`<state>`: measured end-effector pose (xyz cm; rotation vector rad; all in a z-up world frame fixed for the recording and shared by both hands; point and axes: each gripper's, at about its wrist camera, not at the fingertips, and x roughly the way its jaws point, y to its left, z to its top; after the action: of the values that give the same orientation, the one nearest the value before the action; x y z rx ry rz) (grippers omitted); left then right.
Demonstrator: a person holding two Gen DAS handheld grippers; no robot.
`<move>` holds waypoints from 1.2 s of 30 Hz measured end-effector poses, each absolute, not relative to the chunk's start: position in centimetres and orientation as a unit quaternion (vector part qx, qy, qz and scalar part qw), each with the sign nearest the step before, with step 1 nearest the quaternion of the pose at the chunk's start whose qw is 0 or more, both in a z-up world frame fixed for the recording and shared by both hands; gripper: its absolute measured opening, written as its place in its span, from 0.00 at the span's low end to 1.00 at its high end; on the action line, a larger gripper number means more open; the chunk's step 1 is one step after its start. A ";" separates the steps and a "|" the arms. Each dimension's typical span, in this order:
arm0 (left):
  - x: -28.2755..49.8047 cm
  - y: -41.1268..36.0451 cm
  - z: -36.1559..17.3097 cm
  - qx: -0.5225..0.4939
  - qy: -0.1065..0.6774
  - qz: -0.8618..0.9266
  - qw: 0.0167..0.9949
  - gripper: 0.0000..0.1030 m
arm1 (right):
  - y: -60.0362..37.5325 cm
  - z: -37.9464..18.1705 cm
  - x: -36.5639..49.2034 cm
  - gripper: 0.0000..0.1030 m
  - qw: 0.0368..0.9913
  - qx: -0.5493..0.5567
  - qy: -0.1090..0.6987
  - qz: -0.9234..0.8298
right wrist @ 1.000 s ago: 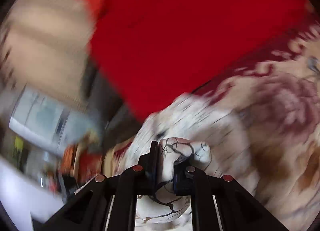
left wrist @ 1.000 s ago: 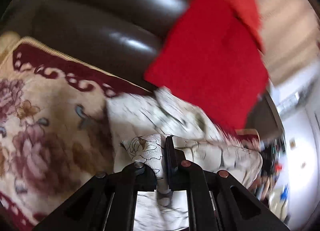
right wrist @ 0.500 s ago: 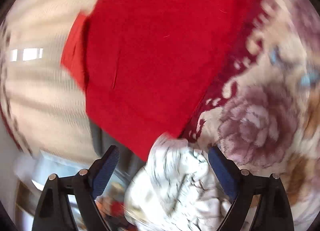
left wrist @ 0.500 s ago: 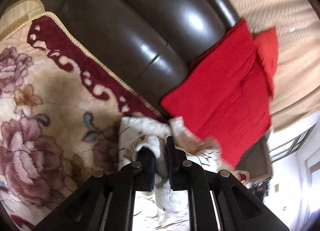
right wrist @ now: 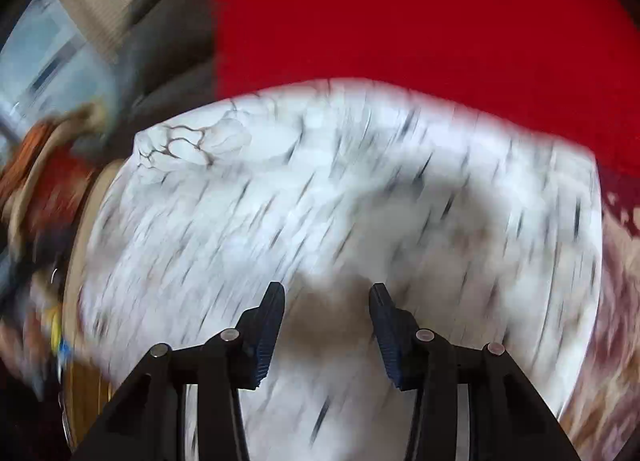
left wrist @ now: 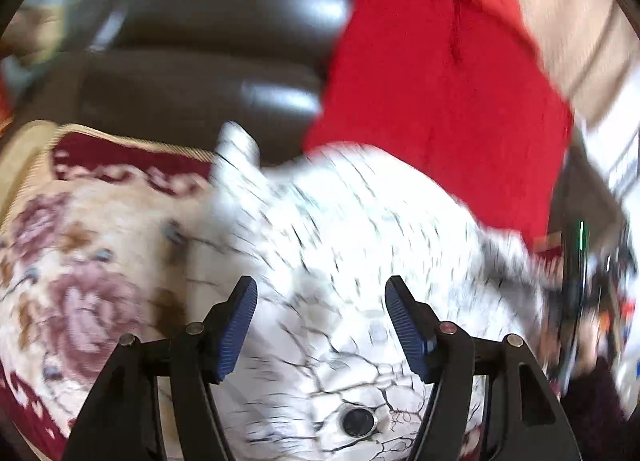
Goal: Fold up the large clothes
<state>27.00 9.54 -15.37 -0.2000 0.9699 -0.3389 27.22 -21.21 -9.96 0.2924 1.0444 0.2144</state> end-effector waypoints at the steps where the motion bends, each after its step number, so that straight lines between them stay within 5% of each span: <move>1: 28.0 8.6 -16.2 -0.085 0.478 -0.153 0.861 0.65 | -22.4 -10.0 28.7 0.45 0.854 0.168 0.487 0.074; 7: 31.8 9.2 -20.2 -0.074 0.522 -0.077 0.846 0.65 | -28.0 -8.5 29.3 0.50 0.861 0.267 0.431 -0.027; 11: 30.8 11.1 -21.3 -0.087 0.520 -0.057 0.848 0.65 | -28.1 -7.4 24.2 0.50 0.879 0.233 0.416 -0.012; 15: 30.2 11.2 -22.8 -0.082 0.535 -0.048 0.839 0.67 | -31.2 -10.6 23.2 0.52 0.842 0.267 0.468 -0.009; 21: 25.6 10.5 -18.0 -0.055 0.485 -0.031 0.872 0.66 | -30.4 -7.9 21.7 0.54 0.850 0.277 0.448 -0.002; 25: 20.8 8.9 -14.3 -0.015 0.418 0.004 0.908 0.86 | -26.8 -4.4 18.8 0.54 0.873 0.251 0.415 0.053; 27: 19.5 8.2 -13.6 -0.007 0.393 0.012 0.920 0.87 | -25.8 -3.4 16.6 0.54 0.876 0.245 0.409 0.071; 36: 16.7 3.6 -12.8 0.041 0.356 0.029 0.933 0.87 | -21.5 -8.0 13.7 0.54 0.883 0.188 0.428 0.040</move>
<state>16.69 3.57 -12.80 0.0843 0.7282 0.0592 13.66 -21.55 -8.03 0.3919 0.8914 0.0836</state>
